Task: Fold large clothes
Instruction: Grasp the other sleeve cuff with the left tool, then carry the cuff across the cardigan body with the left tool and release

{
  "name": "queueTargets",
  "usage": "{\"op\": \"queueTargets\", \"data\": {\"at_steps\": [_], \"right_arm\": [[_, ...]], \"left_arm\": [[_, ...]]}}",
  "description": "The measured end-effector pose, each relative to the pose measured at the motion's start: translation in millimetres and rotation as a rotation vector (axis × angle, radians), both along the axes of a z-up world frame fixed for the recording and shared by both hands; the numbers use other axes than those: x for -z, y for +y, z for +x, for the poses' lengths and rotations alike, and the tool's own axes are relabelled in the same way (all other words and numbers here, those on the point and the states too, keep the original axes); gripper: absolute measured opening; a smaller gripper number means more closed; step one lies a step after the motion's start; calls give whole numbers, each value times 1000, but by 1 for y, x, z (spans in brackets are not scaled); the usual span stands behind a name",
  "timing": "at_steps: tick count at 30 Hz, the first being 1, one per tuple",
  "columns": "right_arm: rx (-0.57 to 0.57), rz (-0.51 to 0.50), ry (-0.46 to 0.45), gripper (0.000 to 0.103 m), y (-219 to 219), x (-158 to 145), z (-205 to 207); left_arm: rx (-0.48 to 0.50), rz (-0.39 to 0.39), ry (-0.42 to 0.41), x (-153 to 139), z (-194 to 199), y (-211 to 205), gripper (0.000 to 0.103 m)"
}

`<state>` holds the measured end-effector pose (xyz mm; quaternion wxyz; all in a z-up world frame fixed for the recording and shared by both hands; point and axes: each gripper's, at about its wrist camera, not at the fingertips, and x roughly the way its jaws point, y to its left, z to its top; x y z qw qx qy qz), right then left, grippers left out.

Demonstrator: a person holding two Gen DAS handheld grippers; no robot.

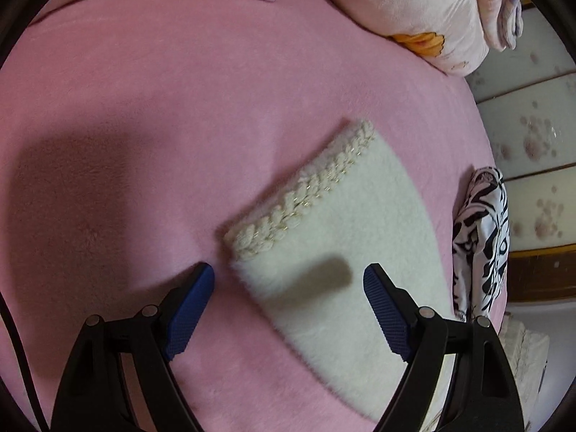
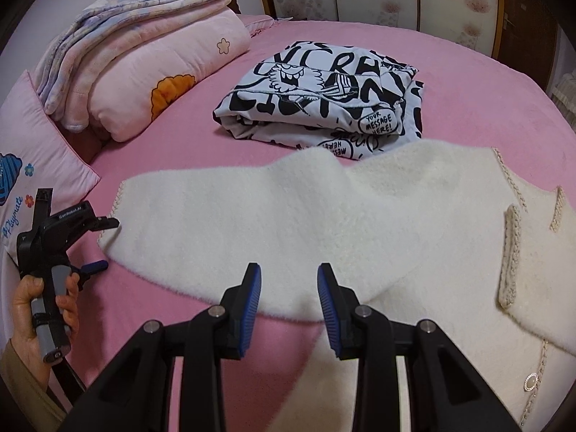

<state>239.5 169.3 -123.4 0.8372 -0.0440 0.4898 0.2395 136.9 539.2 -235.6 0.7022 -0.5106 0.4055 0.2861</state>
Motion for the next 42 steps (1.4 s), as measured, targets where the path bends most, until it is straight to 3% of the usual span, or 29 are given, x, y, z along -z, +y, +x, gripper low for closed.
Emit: {"op": "queueTargets", "data": {"at_steps": [1, 2, 4, 7, 10, 16, 22, 26, 32, 36, 39, 42], "right_arm": [[0, -3, 5, 32, -2, 1, -1], [0, -6, 10, 32, -4, 3, -3], [4, -9, 15, 32, -9, 5, -6], [13, -24, 21, 32, -19, 10, -10], [29, -42, 24, 32, -32, 16, -13], [87, -25, 62, 32, -66, 24, -17], [127, -6, 31, 32, -106, 7, -28], [160, -6, -39, 32, -139, -13, -36], [241, 36, -95, 32, -197, -30, -46], [293, 41, -113, 32, -232, -26, -55], [324, 5, -105, 32, -258, -10, -59], [353, -21, -66, 33, -278, 9, -60]], "left_arm": [[0, 13, -4, -2, 6, -1, 74], [5, 25, -3, -2, 10, -3, 58], [18, 49, 30, -2, 19, -6, 48], [21, 60, 31, -5, 23, -7, 17], [10, 72, 9, -16, 7, -1, 8], [44, 187, -132, -65, 11, -25, 7], [247, 355, -294, -128, 27, -86, 7], [373, 330, -386, -157, 36, -143, 7], [626, 287, -465, -185, 62, -264, 7], [807, 246, -454, -174, 80, -356, 7], [945, 225, -359, -131, 93, -427, 7], [1025, 218, -234, -80, 104, -470, 7]]}}
